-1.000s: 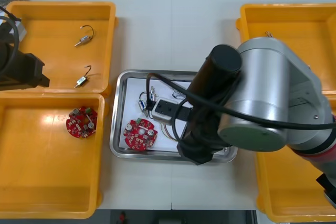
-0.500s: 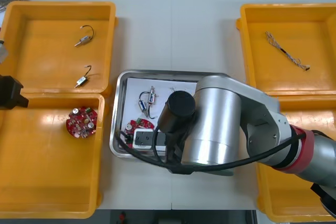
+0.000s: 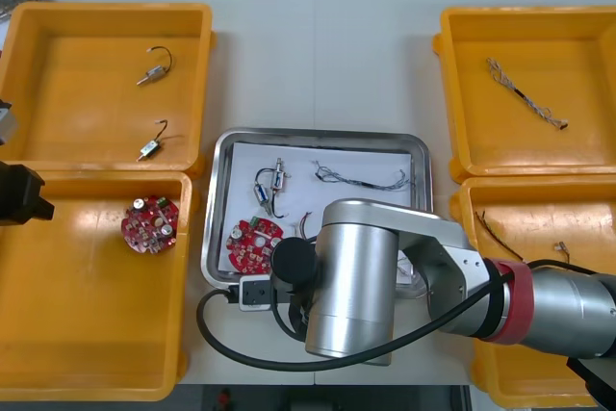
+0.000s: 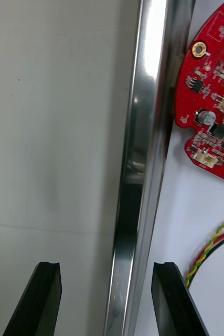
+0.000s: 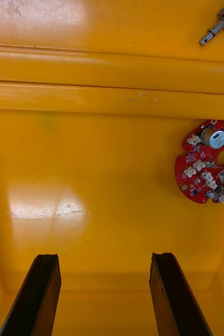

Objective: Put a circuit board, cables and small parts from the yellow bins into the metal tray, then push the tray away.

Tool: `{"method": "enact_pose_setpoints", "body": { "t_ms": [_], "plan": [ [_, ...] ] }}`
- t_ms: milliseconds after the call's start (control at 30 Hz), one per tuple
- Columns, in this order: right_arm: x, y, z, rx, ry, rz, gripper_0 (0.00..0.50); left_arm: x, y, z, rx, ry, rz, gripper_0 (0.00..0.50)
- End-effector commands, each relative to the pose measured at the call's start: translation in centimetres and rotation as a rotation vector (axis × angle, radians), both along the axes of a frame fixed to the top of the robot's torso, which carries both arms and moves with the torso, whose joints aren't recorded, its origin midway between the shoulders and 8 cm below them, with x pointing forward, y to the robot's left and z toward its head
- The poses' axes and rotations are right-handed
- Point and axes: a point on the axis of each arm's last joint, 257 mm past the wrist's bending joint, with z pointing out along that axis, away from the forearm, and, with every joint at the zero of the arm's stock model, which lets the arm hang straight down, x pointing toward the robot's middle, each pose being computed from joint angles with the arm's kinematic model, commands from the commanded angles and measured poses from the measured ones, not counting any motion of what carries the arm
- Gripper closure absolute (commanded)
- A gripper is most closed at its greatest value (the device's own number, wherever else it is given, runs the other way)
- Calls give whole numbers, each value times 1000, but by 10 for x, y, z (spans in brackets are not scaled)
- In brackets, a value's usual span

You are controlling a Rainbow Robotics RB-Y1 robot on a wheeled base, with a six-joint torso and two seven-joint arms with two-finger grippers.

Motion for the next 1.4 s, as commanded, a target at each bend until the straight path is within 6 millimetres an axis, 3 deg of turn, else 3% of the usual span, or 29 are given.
{"method": "enact_pose_setpoints", "body": {
  "t_ms": [33, 333, 367, 400, 467, 833, 1400],
  "plan": [
    [-2, 21, 2, 19, -24, 37, 0, 0, 1, 3, 63, -25, -97, 0],
    [11, 16, -1, 9, -61, 9, 0, 10, 0, 3, 65, -66, -104, 0],
    [12, 15, -1, 9, -62, 5, 134, 11, -1, 4, 66, -73, -109, 0],
    [12, 15, -1, 9, -64, 4, 329, 13, -1, 5, 66, -81, -112, 0],
    [13, 14, -1, 8, -65, -4, 500, 16, -2, 7, 68, -96, -116, 0],
    [25, 10, 5, 4, -108, -18, 500, 21, 1, 12, 97, -118, -129, 0],
    [89, 0, 47, -33, -252, -50, 500, 21, 2, 12, 98, -118, -129, 0]
  ]
}}
